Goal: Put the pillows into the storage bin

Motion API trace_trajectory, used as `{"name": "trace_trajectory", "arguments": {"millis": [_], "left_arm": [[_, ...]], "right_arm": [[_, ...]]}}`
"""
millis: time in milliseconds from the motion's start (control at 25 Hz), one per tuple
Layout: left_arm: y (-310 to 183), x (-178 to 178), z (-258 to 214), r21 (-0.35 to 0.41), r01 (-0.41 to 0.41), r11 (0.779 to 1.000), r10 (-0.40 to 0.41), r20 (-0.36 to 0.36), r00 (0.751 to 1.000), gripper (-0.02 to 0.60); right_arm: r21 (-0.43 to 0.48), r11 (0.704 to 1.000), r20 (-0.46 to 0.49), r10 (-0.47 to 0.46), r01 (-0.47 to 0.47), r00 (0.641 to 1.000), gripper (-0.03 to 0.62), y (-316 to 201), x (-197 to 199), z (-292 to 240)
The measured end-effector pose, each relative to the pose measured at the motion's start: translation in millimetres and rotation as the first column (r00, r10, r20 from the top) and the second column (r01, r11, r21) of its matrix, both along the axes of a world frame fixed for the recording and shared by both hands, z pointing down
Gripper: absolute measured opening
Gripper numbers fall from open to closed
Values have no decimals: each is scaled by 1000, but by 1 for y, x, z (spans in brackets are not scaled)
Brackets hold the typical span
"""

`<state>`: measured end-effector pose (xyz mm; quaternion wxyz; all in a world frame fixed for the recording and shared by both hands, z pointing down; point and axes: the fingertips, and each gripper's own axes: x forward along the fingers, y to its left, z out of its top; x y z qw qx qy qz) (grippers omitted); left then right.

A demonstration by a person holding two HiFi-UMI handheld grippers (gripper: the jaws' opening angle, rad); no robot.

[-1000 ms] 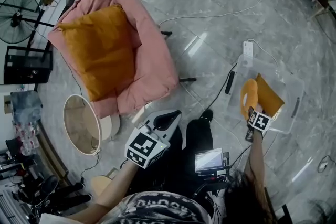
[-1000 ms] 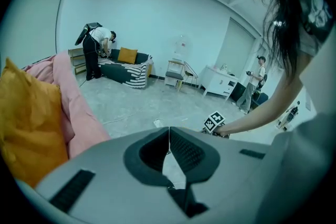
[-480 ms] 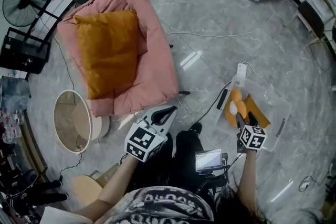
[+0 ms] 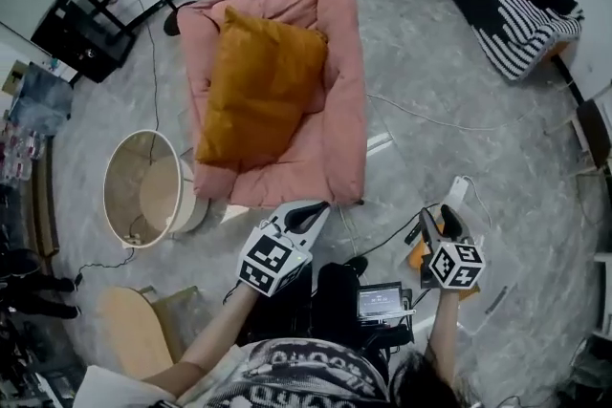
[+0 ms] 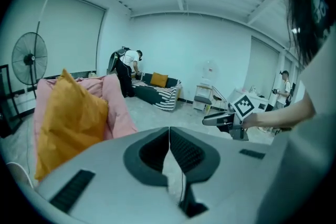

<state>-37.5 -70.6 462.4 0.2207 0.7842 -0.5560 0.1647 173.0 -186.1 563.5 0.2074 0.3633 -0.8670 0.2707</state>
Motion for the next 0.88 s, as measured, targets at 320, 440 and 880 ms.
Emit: {"name": "trace_trajectory", "arguments": {"millis": [320, 440, 880], "left_arm": [[40, -109, 5, -20, 130, 991, -130, -9, 991, 12], [57, -151, 14, -39, 158, 987, -159, -14, 987, 12], [84, -321, 45, -75, 306, 949, -310, -52, 949, 12]], "right_arm": [[17, 982, 52, -190, 190, 980, 241, 18, -162, -25], [-15, 973, 69, -227, 229, 971, 241, 33, -218, -24], [-51, 907, 58, -416, 419, 907, 241, 59, -426, -22]]}}
